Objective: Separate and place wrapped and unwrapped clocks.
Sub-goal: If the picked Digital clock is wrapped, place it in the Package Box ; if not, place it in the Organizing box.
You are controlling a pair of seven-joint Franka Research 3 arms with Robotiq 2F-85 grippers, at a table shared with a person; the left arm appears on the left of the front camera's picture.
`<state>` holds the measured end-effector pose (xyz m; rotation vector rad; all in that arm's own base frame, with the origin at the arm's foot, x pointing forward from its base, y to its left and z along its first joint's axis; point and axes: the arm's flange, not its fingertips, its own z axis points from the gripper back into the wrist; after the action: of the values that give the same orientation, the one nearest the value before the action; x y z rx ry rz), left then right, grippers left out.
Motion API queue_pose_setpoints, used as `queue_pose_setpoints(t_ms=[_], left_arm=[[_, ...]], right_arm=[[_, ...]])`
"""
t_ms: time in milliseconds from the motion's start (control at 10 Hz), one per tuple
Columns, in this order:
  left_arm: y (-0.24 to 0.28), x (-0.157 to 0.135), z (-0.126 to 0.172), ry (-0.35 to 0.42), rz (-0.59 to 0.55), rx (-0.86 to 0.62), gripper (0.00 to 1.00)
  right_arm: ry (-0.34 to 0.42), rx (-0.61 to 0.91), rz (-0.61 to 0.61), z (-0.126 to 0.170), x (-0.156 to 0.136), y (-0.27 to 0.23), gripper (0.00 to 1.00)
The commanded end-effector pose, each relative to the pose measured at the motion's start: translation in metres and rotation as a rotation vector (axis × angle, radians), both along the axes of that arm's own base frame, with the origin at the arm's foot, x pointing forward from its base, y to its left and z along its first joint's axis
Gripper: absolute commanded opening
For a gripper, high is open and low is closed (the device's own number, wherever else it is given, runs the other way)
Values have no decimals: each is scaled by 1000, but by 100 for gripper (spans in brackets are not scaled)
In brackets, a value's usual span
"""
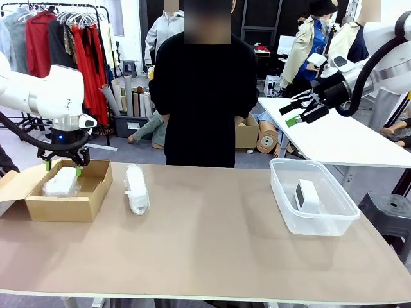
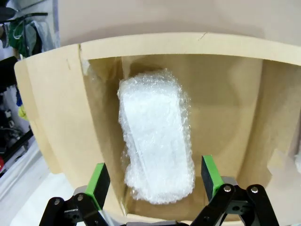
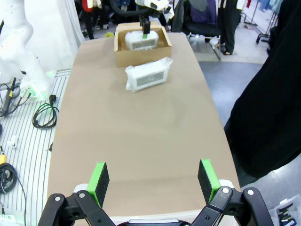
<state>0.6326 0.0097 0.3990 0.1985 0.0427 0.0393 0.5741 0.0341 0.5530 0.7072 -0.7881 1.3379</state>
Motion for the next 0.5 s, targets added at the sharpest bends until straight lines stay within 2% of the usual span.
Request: queue_pose_setpoints(t_ms=[0,300,400], left_arm=[[2,-11,2,26,-13,-22,100],[3,-10,1,51,-9,-13,100],[0,-6,5,29,0,2,100]], right_arm=[[-6,0,-2,2,0,0,100],[-6,0,-2,2,0,0,100],[-6,0,-2,2,0,0,100]])
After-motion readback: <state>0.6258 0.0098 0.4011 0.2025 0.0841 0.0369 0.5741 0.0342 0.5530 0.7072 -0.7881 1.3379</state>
